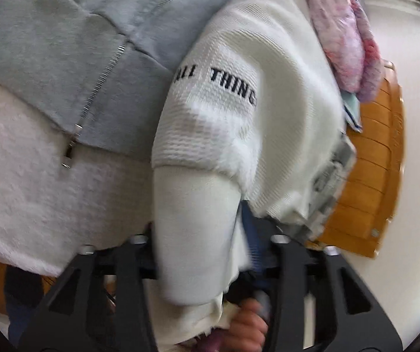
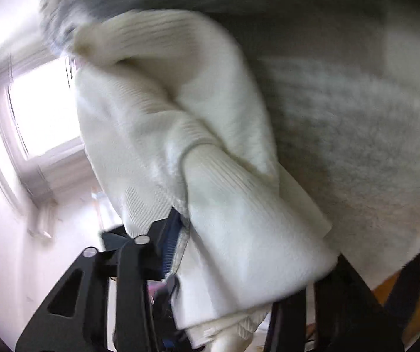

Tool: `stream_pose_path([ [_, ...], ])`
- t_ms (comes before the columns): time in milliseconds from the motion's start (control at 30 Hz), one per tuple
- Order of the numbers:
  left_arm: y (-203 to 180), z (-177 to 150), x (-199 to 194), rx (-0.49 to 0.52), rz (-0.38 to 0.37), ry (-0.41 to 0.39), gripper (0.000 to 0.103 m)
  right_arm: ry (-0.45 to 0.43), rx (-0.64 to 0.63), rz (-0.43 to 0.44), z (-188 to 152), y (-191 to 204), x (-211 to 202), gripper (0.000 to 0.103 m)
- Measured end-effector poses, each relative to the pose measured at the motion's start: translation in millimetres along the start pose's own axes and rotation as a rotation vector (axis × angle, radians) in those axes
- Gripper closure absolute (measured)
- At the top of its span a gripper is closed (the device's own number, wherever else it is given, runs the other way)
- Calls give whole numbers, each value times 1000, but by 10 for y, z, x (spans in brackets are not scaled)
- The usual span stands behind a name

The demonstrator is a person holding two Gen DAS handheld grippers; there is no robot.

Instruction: Fold large clothes

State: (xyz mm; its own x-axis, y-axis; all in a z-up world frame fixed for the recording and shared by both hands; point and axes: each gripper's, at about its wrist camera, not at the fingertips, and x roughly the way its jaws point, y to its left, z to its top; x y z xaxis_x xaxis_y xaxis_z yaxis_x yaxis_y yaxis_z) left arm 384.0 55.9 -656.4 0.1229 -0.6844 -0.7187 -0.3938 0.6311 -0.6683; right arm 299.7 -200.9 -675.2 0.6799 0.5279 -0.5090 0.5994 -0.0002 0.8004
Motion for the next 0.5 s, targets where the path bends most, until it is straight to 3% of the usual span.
stream_pose_path([
  [33,-1,-1,24,1,5,-8,40,-3,-26,-27,-24,76,-3,70],
  [100,-97,4,80,31,37,-22,40,-7,-86,-70,-63,308,112,77],
  [133,-153,-8,74,62,47,-26,48,-10,-134,-98,-94,435,101,77],
  [167,-226,-26,44,99,60,-35,67,-9,-181,-97,-129,568,84,78],
  [233,-425,-83,-111,191,34,-58,75,-16,-315,-91,-241,1018,130,79],
  [367,-859,-153,-484,314,-12,-100,77,-41,-481,-89,-417,1602,44,81],
  [500,-1282,-304,-882,391,-60,-158,77,-49,-597,4,-525,2021,-323,81],
])
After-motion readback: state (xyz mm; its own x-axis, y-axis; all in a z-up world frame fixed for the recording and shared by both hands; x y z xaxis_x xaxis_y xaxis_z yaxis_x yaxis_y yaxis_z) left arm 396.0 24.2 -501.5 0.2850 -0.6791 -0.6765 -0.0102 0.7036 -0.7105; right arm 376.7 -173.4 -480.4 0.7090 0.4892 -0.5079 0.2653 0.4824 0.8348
